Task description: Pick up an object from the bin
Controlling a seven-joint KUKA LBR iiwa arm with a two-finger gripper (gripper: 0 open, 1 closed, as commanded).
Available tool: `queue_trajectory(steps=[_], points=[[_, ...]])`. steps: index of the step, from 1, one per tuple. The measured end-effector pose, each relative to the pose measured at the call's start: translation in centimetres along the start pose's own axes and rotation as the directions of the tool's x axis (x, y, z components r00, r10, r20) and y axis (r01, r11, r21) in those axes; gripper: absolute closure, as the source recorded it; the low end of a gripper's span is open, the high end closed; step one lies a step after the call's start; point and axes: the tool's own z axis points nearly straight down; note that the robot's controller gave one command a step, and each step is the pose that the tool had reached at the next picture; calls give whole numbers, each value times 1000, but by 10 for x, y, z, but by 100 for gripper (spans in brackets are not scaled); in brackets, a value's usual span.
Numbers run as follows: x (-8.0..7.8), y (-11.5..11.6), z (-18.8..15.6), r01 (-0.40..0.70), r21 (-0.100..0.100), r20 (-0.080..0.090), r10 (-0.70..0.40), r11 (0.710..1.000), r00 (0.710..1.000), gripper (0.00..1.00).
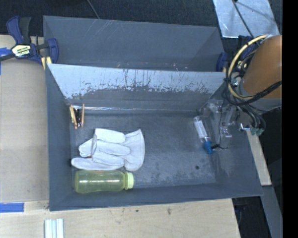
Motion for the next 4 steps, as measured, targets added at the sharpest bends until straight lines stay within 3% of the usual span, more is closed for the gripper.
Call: queue_trajectory(steps=[1, 2, 3, 4], points=[[-2, 0, -5, 3, 2, 8, -3, 1000, 1000, 0], [5, 16, -57, 24, 0, 2, -24, 1000, 1000, 0], [4, 49, -72, 12, 2, 16, -12, 1000, 1000, 0], [11, 84, -93, -2, 1, 2, 2, 1000, 1000, 0]])
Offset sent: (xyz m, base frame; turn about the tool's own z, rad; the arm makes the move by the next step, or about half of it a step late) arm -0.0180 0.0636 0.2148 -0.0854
